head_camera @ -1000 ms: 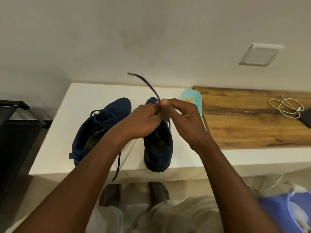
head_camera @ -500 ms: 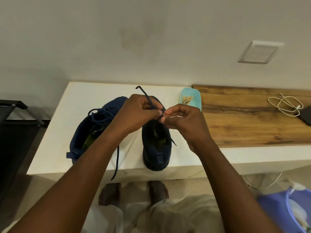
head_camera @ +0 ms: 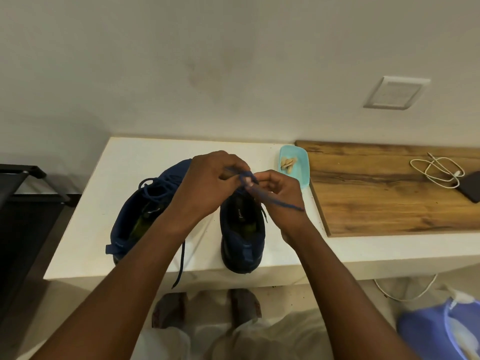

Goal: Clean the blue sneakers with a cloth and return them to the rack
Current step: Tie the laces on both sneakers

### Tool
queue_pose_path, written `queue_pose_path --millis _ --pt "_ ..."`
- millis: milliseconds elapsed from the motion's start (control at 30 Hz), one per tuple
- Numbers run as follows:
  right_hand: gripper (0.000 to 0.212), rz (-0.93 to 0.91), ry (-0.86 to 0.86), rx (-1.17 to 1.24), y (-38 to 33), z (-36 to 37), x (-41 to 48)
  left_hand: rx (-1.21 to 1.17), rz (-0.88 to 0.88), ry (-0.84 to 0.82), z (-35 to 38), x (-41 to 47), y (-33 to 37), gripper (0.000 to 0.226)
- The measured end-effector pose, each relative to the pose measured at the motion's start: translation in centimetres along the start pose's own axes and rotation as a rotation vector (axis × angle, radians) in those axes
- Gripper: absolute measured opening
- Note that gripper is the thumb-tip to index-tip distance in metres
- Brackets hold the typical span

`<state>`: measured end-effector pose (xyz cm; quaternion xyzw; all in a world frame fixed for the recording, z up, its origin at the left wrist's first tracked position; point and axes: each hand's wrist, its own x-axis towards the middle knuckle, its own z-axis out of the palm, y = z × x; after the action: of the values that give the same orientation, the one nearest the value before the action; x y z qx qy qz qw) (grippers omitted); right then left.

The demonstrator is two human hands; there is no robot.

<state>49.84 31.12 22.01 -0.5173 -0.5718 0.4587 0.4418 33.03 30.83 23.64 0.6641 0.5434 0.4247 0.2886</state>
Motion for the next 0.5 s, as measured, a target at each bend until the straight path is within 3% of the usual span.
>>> queue_pose_path --millis 200,500 --pt "0.013 0.028 0.07 0.098 0.3 -0.6 0.0 -0.158 -0.093 -0.173 0.0 -0.3 -1.0 0.026" --pt "0.013 0.026 0.092 0.068 0.4 -1.2 0.3 -0.435 -0.166 0.013 -0.1 0.1 -1.9 0.014"
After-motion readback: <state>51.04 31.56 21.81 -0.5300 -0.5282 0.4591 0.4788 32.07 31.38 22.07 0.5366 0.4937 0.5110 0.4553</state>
